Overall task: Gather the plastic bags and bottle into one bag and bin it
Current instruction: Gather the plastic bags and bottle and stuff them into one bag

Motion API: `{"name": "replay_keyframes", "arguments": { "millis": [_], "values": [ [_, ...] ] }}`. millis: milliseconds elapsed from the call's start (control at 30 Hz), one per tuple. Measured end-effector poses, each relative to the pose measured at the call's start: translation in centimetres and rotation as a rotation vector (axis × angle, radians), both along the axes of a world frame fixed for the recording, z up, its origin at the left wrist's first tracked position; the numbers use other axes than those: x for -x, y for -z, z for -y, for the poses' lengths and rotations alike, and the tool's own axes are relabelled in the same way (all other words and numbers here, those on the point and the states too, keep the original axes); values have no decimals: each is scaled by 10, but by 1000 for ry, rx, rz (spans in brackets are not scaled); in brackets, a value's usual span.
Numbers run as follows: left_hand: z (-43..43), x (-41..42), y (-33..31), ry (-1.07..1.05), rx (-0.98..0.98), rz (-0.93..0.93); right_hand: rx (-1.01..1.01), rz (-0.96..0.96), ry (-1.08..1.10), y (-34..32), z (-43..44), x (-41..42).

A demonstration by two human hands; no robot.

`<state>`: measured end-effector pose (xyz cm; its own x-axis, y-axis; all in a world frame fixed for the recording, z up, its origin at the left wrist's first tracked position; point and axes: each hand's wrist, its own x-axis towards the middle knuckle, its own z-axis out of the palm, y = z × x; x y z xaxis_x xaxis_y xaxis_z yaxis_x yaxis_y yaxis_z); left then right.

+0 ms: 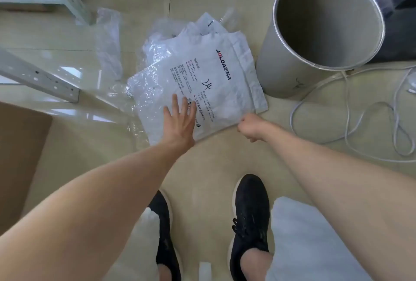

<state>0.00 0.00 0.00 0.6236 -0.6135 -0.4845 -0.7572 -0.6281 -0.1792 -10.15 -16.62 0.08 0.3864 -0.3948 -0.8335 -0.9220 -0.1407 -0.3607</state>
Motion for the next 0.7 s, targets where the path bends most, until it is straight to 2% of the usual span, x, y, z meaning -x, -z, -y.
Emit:
{"name": "replay_keyframes", "arguments": {
  "millis": [100, 200, 267, 333, 433, 500, 700],
  "values": [
    [4, 4, 6, -7, -15, 1, -14, 79, 311, 6, 6, -9],
    [13, 5, 24, 22, 15, 6, 25, 167, 455, 19, 7, -14],
    [17, 4, 37, 6, 15, 22, 54, 146, 500, 29, 1, -14],
    [22, 3, 47, 19, 17, 27, 101, 118, 461, 41, -1, -12],
    [26, -1, 58, 63, 65, 47, 174, 73, 156, 43, -1, -7],
    [28, -5, 66, 65, 91, 31, 201, 46, 45, 44, 3, -4],
    [18, 0, 70, -42, 122, -93, 270, 52, 61, 51, 8, 7]
  ]
}}
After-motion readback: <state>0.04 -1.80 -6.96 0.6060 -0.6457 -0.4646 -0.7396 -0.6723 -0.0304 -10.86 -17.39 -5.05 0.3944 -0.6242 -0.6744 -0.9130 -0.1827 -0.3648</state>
